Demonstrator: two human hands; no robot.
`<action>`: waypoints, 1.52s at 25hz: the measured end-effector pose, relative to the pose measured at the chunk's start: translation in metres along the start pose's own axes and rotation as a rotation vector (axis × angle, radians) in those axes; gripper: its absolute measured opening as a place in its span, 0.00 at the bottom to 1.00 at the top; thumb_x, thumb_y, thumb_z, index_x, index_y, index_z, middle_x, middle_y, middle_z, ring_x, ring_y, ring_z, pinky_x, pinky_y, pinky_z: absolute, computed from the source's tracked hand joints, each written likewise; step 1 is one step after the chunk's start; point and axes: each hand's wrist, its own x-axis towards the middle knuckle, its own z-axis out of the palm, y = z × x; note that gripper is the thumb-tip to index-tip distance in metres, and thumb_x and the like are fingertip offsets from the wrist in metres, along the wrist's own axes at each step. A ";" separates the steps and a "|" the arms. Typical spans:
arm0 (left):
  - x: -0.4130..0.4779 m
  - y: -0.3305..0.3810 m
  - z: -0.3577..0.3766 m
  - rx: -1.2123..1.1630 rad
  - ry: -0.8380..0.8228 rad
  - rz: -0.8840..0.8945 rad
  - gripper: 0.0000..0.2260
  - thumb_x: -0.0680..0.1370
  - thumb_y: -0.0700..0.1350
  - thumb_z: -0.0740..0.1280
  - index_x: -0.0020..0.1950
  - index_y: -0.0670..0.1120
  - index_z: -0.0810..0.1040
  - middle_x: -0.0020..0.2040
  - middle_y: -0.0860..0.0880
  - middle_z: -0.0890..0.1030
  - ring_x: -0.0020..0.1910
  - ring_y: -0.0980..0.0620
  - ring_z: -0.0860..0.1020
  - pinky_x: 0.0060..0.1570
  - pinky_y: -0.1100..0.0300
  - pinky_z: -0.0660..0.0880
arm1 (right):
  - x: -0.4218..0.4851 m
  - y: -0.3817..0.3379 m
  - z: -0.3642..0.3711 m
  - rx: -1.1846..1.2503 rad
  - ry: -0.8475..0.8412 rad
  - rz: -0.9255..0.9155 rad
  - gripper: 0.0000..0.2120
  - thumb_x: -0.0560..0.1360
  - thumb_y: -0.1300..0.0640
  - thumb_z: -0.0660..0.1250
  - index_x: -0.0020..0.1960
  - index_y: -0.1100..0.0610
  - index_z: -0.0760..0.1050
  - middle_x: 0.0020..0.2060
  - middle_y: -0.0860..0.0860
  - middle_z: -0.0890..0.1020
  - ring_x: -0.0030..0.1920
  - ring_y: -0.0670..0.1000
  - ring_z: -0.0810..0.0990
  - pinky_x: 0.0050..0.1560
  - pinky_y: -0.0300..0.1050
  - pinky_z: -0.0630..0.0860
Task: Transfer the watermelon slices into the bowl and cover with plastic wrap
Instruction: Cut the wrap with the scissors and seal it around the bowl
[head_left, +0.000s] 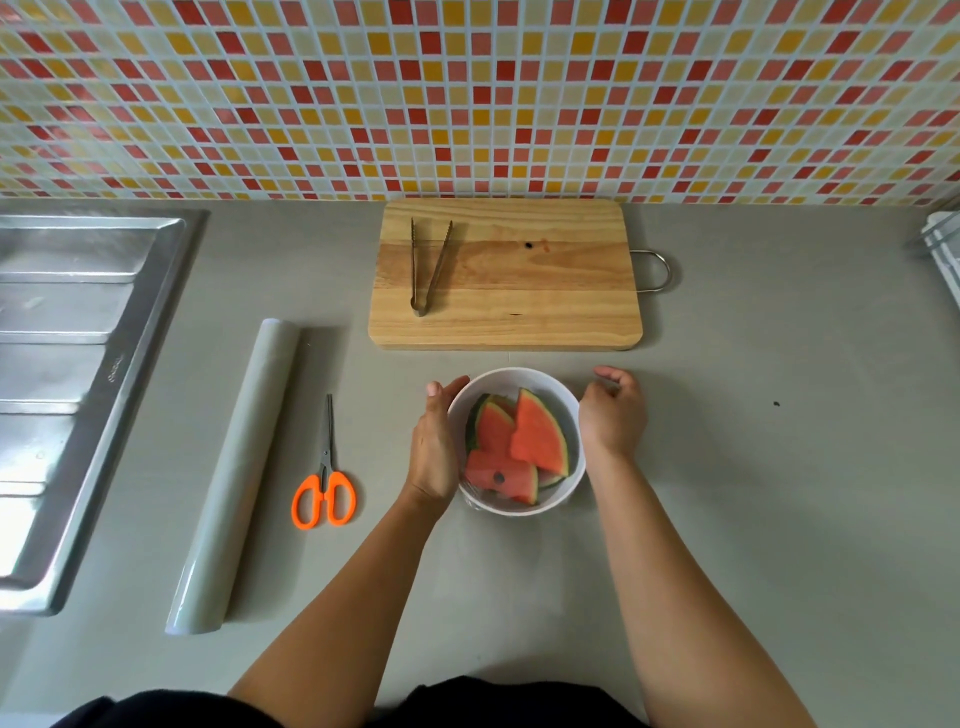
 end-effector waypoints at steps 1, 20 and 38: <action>0.000 -0.002 -0.002 0.061 -0.020 -0.005 0.30 0.80 0.60 0.40 0.68 0.46 0.71 0.64 0.42 0.76 0.64 0.44 0.74 0.66 0.44 0.69 | 0.000 0.000 0.000 -0.004 -0.011 0.005 0.15 0.73 0.65 0.55 0.53 0.55 0.75 0.42 0.49 0.77 0.35 0.47 0.74 0.34 0.37 0.66; 0.065 0.052 0.014 0.318 -0.469 -0.034 0.34 0.77 0.67 0.43 0.56 0.47 0.82 0.52 0.51 0.85 0.53 0.57 0.81 0.50 0.66 0.76 | 0.006 0.003 0.003 0.020 -0.002 0.014 0.15 0.73 0.64 0.55 0.53 0.54 0.76 0.33 0.45 0.75 0.32 0.41 0.72 0.27 0.31 0.64; 0.045 0.042 -0.002 0.443 -0.413 0.014 0.26 0.77 0.66 0.42 0.56 0.62 0.78 0.54 0.60 0.80 0.53 0.61 0.78 0.49 0.66 0.74 | 0.006 0.004 0.001 0.116 0.093 0.078 0.13 0.77 0.61 0.54 0.57 0.58 0.73 0.54 0.55 0.79 0.49 0.55 0.76 0.46 0.41 0.66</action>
